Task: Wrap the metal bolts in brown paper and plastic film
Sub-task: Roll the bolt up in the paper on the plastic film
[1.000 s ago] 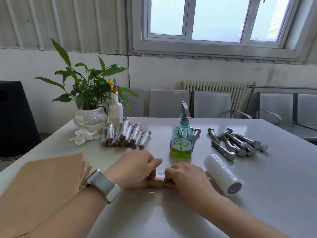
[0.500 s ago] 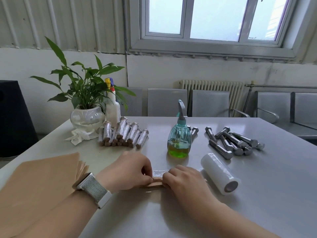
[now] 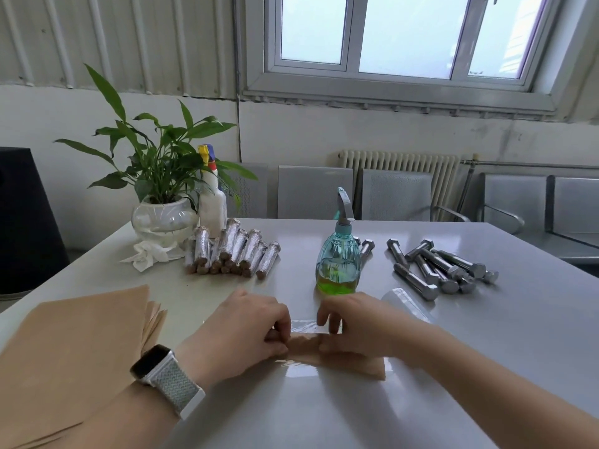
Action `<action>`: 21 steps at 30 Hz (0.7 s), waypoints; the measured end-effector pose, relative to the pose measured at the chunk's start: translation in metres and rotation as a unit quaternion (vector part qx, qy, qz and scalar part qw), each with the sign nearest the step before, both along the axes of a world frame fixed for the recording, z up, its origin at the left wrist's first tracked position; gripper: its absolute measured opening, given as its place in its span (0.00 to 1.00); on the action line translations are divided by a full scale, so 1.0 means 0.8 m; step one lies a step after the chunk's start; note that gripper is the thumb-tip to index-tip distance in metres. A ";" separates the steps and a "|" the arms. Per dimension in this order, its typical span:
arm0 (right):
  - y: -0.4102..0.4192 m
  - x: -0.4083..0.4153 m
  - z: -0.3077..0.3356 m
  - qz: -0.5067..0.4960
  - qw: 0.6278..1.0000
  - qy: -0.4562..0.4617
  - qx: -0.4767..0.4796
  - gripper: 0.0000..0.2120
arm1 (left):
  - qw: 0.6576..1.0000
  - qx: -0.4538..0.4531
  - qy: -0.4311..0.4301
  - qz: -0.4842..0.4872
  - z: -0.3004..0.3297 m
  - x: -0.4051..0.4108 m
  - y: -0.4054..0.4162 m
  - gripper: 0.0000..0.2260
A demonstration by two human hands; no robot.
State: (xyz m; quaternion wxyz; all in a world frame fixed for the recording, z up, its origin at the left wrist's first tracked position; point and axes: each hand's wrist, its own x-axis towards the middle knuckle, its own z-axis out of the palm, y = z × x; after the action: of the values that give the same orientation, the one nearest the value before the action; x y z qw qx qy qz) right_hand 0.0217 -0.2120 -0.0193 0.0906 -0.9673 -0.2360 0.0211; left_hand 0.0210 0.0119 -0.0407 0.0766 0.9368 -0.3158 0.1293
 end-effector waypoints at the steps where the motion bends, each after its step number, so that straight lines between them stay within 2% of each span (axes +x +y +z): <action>1: 0.001 0.006 0.002 0.003 0.999 0.024 -0.029 0.15 | 1.000 -0.002 -0.007 -0.003 -0.001 -0.002 0.000 0.07; 7: 0.010 0.021 0.012 0.015 0.992 0.083 -0.098 0.16 | 0.999 -0.027 -0.033 -0.008 -0.008 -0.003 0.001 0.06; 11: 0.018 0.021 0.025 0.014 0.988 0.093 -0.119 0.11 | 0.998 -0.051 -0.012 -0.020 -0.013 0.001 0.014 0.10; 14: 0.025 0.021 0.035 0.018 0.989 0.083 -0.123 0.08 | 0.997 -0.079 0.009 -0.020 -0.014 0.002 0.020 0.13; 16: 0.030 0.021 0.041 0.023 0.990 0.072 -0.122 0.09 | 0.996 -0.085 0.007 -0.017 -0.014 0.001 0.022 0.13; 21: 0.032 0.017 0.035 0.055 0.988 0.028 -0.140 0.13 | 0.993 -0.099 -0.057 -0.008 -0.014 -0.011 0.017 0.11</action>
State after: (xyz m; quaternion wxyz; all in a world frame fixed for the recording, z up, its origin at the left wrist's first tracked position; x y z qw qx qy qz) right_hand 0.0350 -0.1861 0.0087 -0.0405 -0.9549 -0.2812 0.0862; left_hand 0.0123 0.0251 -0.0519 0.1519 0.9132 -0.3124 0.2130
